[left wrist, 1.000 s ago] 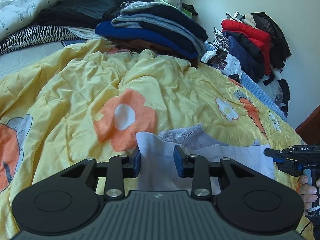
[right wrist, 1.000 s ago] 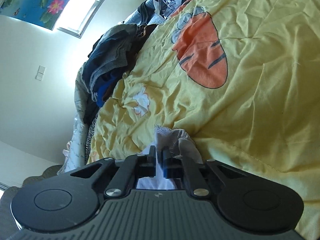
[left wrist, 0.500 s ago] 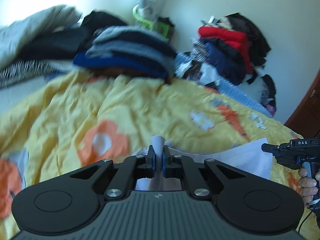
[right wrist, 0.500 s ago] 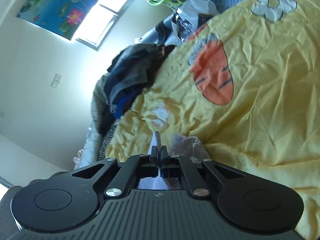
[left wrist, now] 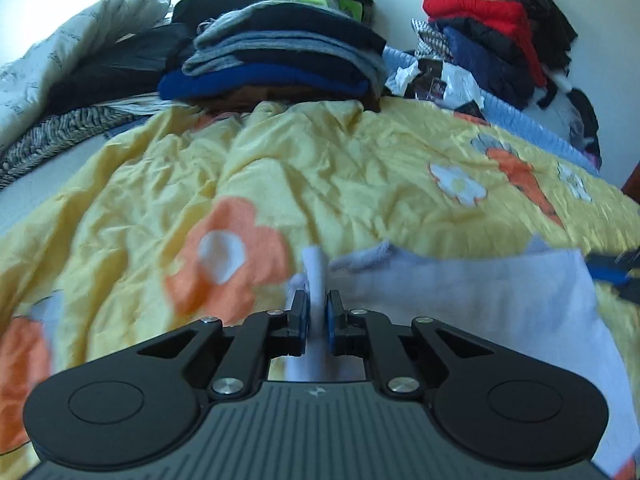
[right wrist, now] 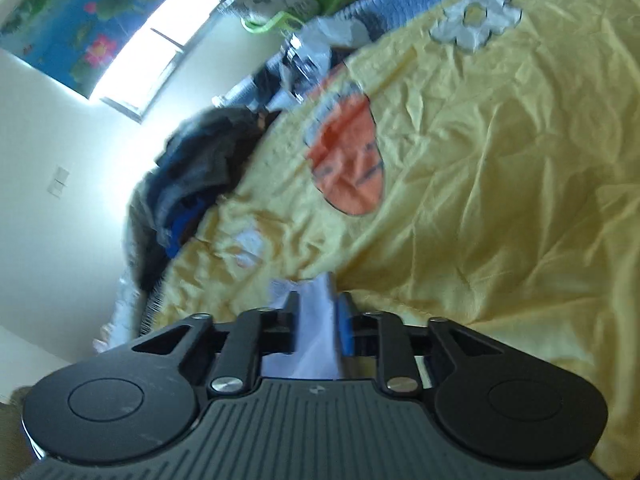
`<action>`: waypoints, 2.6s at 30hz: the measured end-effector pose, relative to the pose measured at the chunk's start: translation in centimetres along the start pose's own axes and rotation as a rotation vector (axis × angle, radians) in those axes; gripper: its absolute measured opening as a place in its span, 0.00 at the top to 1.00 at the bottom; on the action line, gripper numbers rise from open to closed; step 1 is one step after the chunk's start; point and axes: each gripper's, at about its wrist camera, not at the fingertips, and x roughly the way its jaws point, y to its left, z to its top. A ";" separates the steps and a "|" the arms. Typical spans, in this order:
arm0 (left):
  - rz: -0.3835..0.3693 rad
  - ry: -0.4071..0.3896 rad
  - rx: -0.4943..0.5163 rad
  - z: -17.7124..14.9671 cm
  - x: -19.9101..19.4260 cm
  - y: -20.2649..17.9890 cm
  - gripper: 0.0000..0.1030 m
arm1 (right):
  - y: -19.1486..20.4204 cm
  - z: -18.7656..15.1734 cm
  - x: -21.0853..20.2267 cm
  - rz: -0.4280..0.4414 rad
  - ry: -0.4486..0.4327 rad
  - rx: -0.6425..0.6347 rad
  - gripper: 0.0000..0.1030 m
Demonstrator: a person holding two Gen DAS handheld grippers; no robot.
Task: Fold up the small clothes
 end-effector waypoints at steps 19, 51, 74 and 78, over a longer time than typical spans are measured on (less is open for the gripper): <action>-0.265 -0.026 -0.251 -8.0 -6.6 -1.5 0.49 | 0.6 -6.5 -5.4 0.064 0.122 0.027 0.40; -0.384 0.079 -0.931 -14.3 -4.7 4.4 0.47 | -2.9 -11.7 -4.7 0.128 0.264 0.380 0.85; -0.278 0.232 -0.678 -23.7 -14.0 0.7 0.90 | -5.1 -22.8 -17.4 0.121 0.258 0.354 0.84; -0.262 0.239 -0.600 -22.7 -15.2 0.8 0.84 | -6.3 -22.5 -18.2 0.087 0.212 0.429 0.67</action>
